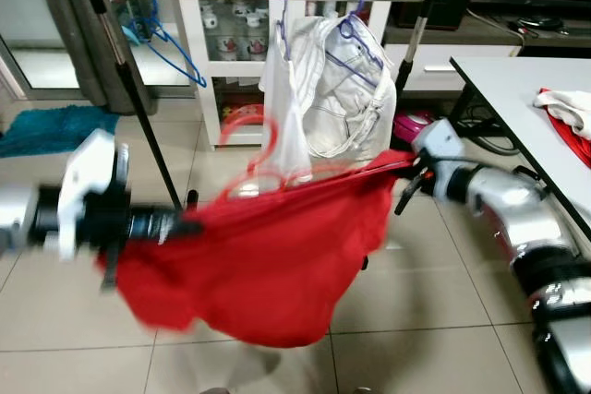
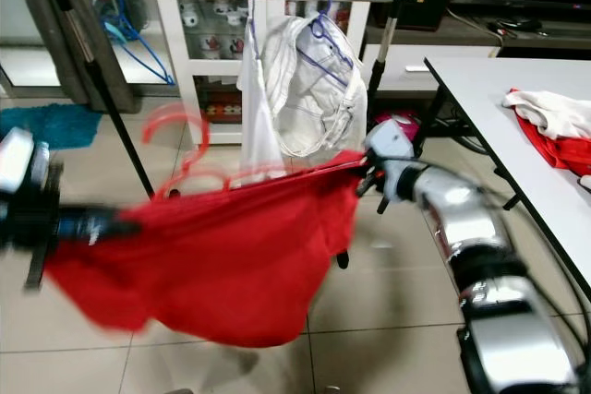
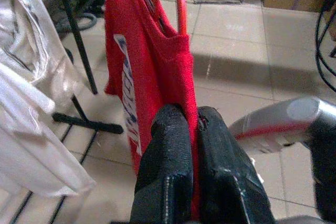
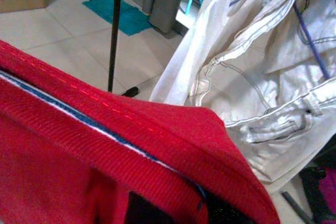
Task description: Hang hanger
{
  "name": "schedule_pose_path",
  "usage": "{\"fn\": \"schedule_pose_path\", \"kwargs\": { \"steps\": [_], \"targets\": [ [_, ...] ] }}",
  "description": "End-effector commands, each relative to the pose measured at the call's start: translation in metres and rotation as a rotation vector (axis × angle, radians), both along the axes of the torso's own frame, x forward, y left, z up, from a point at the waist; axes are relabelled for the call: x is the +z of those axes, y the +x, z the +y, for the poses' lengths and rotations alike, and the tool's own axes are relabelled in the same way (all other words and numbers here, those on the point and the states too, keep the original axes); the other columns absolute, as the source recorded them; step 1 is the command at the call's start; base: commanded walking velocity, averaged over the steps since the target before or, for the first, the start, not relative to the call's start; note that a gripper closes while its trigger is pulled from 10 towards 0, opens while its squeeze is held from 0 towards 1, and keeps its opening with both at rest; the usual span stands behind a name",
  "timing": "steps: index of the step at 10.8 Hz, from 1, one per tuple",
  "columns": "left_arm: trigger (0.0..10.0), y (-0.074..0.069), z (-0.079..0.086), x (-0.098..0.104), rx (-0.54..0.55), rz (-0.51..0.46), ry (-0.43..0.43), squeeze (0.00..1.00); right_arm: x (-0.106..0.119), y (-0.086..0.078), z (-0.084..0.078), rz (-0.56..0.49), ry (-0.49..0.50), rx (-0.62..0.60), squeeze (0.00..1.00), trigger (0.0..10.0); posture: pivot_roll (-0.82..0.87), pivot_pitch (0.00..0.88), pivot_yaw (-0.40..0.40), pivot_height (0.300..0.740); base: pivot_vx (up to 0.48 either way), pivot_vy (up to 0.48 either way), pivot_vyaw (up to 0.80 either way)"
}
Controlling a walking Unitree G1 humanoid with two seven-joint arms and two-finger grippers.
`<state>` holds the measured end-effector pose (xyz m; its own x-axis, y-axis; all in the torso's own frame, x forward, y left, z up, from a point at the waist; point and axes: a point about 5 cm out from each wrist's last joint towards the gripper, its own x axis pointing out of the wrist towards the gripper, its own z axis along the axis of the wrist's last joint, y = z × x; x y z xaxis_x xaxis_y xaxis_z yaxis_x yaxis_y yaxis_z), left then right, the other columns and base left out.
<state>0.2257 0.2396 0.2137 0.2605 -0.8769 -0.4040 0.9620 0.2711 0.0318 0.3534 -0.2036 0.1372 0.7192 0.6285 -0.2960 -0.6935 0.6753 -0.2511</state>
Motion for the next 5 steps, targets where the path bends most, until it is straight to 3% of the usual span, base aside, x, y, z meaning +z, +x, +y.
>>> {"fn": "schedule_pose_path", "kwargs": {
  "steps": [1, 2, 4, 5],
  "targets": [
    [0.0, -0.003, 0.008, 0.010, 0.021, -0.029, 0.018, 0.00, 0.008, 0.002, -0.030, -0.018, -0.037, -0.121, 0.00, 0.0, -0.03, 0.000, -0.013, 0.740, 0.000, 0.000, 0.00],
    [0.0, -0.006, 0.009, 0.010, 0.031, -0.021, 0.015, 0.00, 0.009, 0.002, -0.034, -0.020, -0.050, -0.122, 0.00, 0.0, -0.02, 0.000, -0.015, 0.740, 0.000, 0.000, 0.00],
    [0.0, -0.020, 0.019, -0.008, 0.020, 0.096, 0.187, 0.00, 0.023, 0.004, -0.038, -0.061, -0.044, -0.068, 0.00, 0.0, -0.02, 0.000, -0.012, 0.740, 0.000, 0.000, 0.00],
    [0.0, -0.019, 0.022, -0.015, 0.036, 0.086, 0.229, 0.00, 0.026, 0.004, -0.035, -0.073, -0.045, -0.026, 0.00, 0.0, -0.03, 0.000, -0.011, 0.740, 0.000, 0.000, 0.00]
  ]
}}
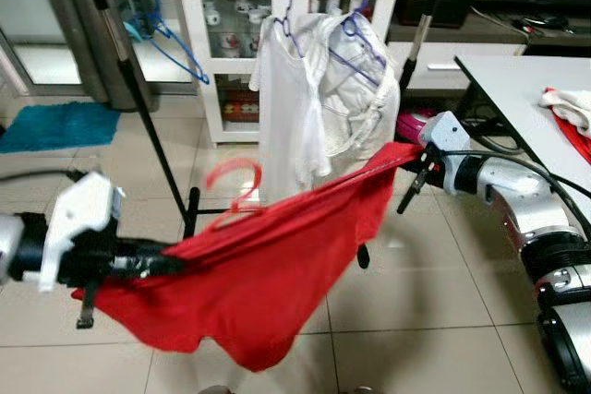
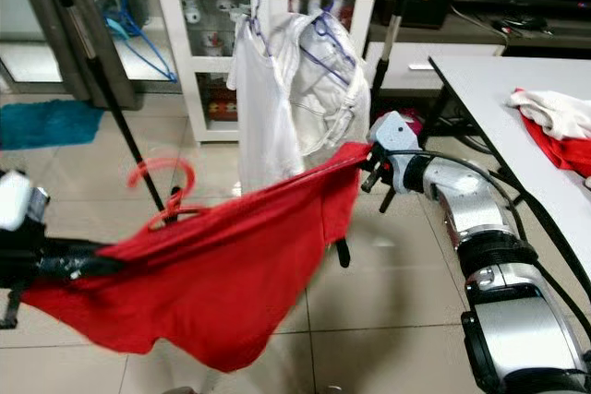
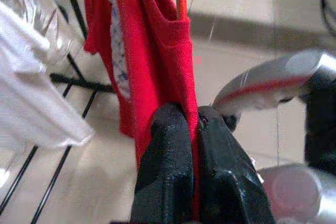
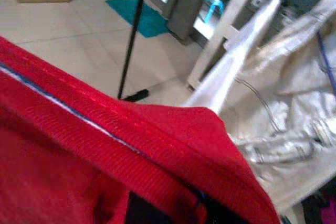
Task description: Hang hanger
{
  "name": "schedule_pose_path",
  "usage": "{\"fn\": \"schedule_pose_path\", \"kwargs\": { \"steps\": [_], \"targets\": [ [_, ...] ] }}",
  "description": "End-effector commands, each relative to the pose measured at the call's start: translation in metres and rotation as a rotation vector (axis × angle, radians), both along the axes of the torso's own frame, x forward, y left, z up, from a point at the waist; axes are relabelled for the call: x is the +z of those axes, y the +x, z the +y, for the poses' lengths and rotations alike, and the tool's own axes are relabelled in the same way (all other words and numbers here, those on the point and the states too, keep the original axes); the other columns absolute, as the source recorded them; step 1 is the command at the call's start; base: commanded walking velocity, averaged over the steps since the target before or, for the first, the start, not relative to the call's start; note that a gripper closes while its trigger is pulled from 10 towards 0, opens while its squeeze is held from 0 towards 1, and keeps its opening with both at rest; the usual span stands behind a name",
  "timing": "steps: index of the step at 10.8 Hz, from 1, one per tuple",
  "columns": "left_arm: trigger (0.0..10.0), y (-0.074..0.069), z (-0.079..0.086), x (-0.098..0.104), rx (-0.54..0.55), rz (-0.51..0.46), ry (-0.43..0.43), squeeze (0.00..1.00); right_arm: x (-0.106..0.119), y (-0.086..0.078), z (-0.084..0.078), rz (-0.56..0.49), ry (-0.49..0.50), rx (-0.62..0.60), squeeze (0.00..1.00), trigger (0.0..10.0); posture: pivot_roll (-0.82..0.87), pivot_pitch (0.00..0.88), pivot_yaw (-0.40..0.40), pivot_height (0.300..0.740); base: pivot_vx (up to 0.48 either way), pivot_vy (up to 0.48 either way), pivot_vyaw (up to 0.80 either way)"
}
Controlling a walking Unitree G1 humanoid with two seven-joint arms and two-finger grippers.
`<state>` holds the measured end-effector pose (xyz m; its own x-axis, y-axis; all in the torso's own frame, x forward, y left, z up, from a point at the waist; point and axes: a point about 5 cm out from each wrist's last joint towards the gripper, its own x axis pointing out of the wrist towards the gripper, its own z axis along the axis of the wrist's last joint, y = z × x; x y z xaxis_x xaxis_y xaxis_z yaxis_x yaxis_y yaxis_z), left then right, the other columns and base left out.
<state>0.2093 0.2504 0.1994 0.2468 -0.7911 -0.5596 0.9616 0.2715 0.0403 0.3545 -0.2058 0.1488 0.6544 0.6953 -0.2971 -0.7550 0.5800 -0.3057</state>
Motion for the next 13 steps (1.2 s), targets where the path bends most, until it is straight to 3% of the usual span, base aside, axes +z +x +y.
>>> {"fn": "schedule_pose_path", "kwargs": {
  "steps": [1, 3, 4, 6, 9, 10, 11, 12, 13],
  "targets": [
    [0.0, 0.002, 0.010, -0.006, 0.041, 0.005, 0.092, 0.00, 0.018, 0.000, -0.024, -0.051, -0.005, -0.053, 0.00, 0.0, -0.03, 0.000, -0.011, 0.740, 0.000, 0.000, 0.00],
    [0.0, 0.011, 0.004, -0.003, 0.044, -0.095, 0.101, 0.00, 0.017, -0.003, -0.015, -0.046, -0.022, 0.024, 0.00, 0.0, -0.03, 0.000, -0.013, 0.740, 0.000, 0.000, 0.00],
    [0.0, 0.021, -0.005, -0.005, 0.015, -0.177, 0.103, 0.00, 0.011, -0.009, 0.004, -0.015, -0.034, 0.137, 0.00, 0.0, -0.03, 0.000, -0.016, 0.740, 0.000, 0.000, 0.00],
    [0.0, 0.027, -0.017, -0.015, -0.027, -0.182, 0.120, 0.00, 0.012, -0.013, 0.028, 0.021, -0.070, 0.272, 0.00, 0.0, -0.04, 0.000, -0.021, 0.740, 0.000, 0.000, 0.00],
    [0.0, 0.030, -0.025, -0.020, -0.096, -0.164, 0.131, 0.00, 0.014, -0.015, 0.037, 0.064, -0.110, 0.334, 0.00, 0.0, -0.03, 0.000, -0.027, 0.740, 0.000, 0.000, 0.00],
    [0.0, 0.034, -0.027, -0.021, -0.096, -0.180, 0.134, 0.00, 0.012, -0.019, 0.039, 0.085, -0.121, 0.366, 0.00, 1.3, -0.03, 0.000, -0.030, 0.740, 0.000, 0.000, 0.00],
    [0.0, 0.036, -0.028, -0.020, -0.095, -0.192, 0.122, 0.00, 0.011, -0.020, 0.040, 0.085, -0.125, 0.372, 0.00, 7.3, -0.03, 0.000, -0.030, 0.740, 0.000, 0.000, 0.00],
    [0.0, 0.038, -0.032, -0.017, -0.105, -0.207, 0.086, 0.00, 0.010, -0.023, 0.043, 0.123, -0.097, 0.384, 0.21, 10.0, -0.04, 0.000, -0.026, 0.740, 0.000, 0.000, 0.00],
    [0.0, 0.037, -0.038, -0.016, -0.122, -0.204, 0.058, 0.00, 0.010, -0.022, 0.047, 0.142, -0.074, 0.377, 1.00, 10.0, -0.04, 0.000, -0.027, 0.740, 0.000, 0.000, 0.00]
  ]
}}
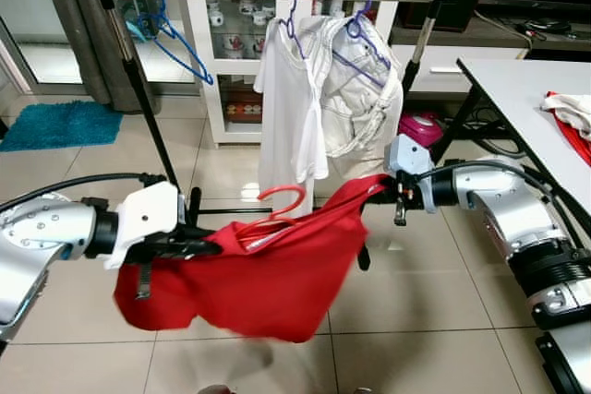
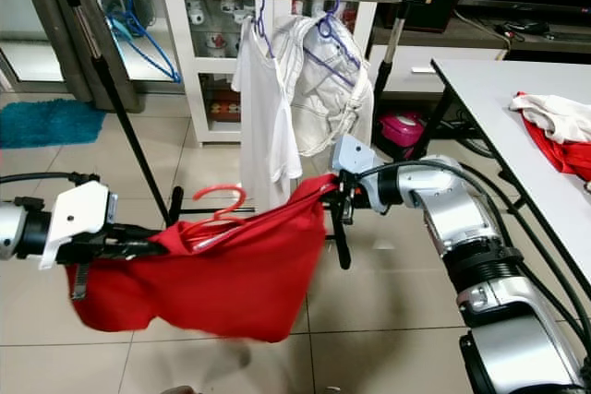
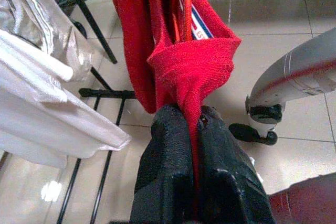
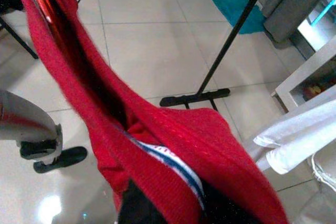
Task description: Hang hanger
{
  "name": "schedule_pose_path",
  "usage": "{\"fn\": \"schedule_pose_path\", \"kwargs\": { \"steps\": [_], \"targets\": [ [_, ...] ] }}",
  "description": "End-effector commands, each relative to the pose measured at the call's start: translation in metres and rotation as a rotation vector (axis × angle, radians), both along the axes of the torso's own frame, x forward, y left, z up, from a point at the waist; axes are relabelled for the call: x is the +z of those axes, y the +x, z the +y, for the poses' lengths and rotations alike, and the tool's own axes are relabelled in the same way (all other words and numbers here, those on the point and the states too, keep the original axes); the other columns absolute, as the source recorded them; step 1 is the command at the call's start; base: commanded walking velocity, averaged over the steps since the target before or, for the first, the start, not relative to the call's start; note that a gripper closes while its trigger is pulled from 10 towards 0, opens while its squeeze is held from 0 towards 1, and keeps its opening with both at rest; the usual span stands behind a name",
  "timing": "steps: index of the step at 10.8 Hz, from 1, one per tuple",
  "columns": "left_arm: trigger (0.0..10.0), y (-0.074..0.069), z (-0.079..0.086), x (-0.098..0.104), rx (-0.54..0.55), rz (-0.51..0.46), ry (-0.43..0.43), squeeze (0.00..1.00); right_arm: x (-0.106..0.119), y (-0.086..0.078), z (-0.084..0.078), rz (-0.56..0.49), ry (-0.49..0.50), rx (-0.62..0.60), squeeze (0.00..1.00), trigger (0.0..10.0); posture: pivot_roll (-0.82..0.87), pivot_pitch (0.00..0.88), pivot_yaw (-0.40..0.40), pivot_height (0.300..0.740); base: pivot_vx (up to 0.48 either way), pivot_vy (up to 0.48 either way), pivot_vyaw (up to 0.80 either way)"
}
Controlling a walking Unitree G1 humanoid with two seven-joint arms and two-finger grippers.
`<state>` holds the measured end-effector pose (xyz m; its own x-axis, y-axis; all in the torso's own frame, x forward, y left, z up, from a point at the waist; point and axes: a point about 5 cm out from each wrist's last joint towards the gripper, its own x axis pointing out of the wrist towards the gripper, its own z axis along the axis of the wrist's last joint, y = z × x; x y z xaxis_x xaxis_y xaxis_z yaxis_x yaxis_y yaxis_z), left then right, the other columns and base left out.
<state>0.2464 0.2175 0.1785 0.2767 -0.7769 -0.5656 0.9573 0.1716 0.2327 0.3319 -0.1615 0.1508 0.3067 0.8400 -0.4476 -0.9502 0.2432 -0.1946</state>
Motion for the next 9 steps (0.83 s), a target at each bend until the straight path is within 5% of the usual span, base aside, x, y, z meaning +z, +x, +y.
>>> {"fn": "schedule_pose_path", "kwargs": {
  "steps": [1, 4, 6, 9],
  "targets": [
    [0.0, 0.000, -0.007, 0.004, -0.038, -0.014, -0.013, 0.00, 0.008, -0.001, 0.004, -0.014, 0.016, 0.031, 1.00, 10.0, -0.04, 0.000, -0.028, 0.740, 0.000, 0.000, 0.00],
    [0.0, -0.007, -0.011, -0.007, -0.063, 0.041, 0.022, 0.00, 0.018, 0.001, 0.008, 0.025, -0.029, 0.121, 1.00, 10.0, -0.05, 0.000, -0.055, 0.740, 0.000, 0.000, 0.00],
    [0.0, -0.011, -0.013, -0.012, -0.065, 0.059, 0.024, 0.00, 0.022, -0.006, 0.009, 0.111, -0.095, 0.286, 1.00, 10.0, -0.06, 0.000, -0.085, 0.740, 0.000, 0.000, 0.00],
    [0.0, -0.016, -0.017, -0.013, -0.065, 0.071, 0.014, 0.00, 0.023, 0.001, 0.013, 0.139, -0.146, 0.323, 1.00, 10.0, -0.06, 0.000, -0.115, 0.740, 0.000, 0.000, 0.00]
  ]
}}
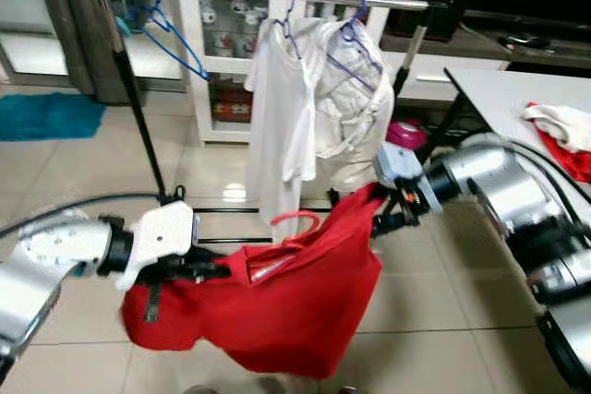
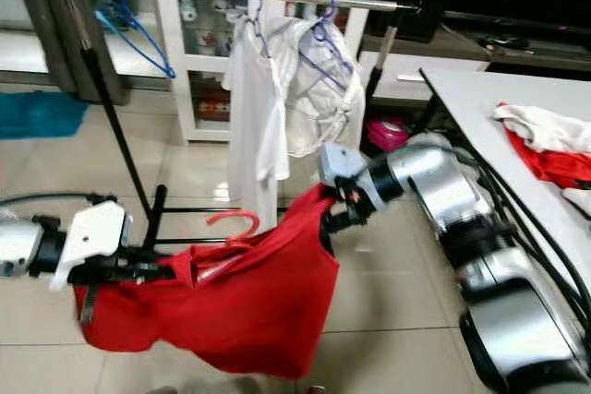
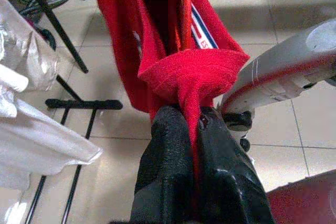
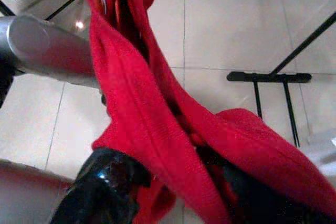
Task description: Hang hanger
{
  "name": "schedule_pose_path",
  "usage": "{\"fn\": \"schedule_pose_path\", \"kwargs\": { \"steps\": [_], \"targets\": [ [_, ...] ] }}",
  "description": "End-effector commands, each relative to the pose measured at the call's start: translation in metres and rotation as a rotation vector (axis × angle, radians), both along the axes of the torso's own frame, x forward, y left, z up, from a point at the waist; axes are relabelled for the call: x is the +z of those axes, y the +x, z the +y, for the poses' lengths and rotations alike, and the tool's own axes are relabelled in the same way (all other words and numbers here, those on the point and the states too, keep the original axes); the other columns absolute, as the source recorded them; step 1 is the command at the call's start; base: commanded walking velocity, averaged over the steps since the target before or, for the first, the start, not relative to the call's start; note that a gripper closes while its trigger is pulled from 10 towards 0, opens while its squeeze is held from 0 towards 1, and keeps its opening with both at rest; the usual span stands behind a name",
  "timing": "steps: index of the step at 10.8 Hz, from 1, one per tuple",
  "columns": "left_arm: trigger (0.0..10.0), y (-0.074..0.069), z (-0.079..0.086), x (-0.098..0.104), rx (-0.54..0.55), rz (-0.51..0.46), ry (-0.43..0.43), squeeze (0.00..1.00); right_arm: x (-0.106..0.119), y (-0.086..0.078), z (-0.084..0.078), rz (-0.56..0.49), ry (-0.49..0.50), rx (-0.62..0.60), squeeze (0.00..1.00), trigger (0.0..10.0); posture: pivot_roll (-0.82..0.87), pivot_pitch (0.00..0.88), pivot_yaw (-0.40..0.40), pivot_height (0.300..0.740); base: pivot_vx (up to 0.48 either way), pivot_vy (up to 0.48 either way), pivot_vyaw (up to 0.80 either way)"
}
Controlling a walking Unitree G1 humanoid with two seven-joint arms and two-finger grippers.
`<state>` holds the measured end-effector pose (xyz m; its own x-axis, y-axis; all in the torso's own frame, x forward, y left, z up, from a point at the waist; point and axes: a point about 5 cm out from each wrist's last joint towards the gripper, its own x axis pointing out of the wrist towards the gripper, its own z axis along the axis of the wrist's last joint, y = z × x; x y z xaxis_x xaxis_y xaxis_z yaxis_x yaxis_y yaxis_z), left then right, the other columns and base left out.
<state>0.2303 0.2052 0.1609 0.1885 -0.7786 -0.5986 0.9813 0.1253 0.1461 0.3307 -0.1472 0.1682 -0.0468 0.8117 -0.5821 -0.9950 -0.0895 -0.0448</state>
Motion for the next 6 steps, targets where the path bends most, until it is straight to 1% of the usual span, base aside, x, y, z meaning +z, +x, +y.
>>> {"fn": "schedule_pose_path", "kwargs": {
  "steps": [1, 2, 3, 4, 5, 6],
  "targets": [
    [0.0, -0.001, -0.004, 0.004, -0.018, -0.019, -0.004, 0.00, 0.008, 0.002, 0.001, -0.011, 0.007, 0.015, 1.00, 10.0, -0.05, 0.000, -0.117, 0.740, 0.000, 0.000, 0.00],
    [0.0, -0.002, -0.004, 0.004, -0.012, -0.016, -0.004, 0.00, 0.010, -0.002, 0.002, 0.039, 0.006, 0.062, 1.00, 10.0, -0.05, 0.000, -0.117, 0.740, 0.000, 0.000, 0.00],
    [0.0, -0.002, -0.003, 0.004, -0.009, -0.016, -0.004, 0.00, 0.010, -0.005, 0.000, 0.058, -0.003, 0.083, 1.00, 10.0, -0.05, 0.000, -0.116, 0.740, 0.000, 0.000, 0.00],
    [0.0, -0.001, -0.003, 0.005, -0.006, -0.015, -0.005, 0.00, 0.012, -0.001, 0.001, 0.054, 0.034, 0.058, 1.00, 10.0, -0.05, 0.000, -0.111, 0.740, 0.000, 0.000, 0.00],
    [0.0, -0.001, -0.002, 0.006, -0.009, -0.013, -0.004, 0.00, 0.012, 0.002, 0.001, 0.021, 0.043, 0.032, 1.00, 10.0, -0.05, 0.000, -0.111, 0.740, 0.000, 0.000, 0.00],
    [0.0, 0.000, -0.002, 0.006, -0.010, -0.012, -0.003, 0.00, 0.012, 0.016, 0.001, -0.052, 0.085, -0.143, 1.00, 10.0, -0.06, 0.000, -0.100, 0.740, 0.000, 0.000, 0.00]
  ]
}}
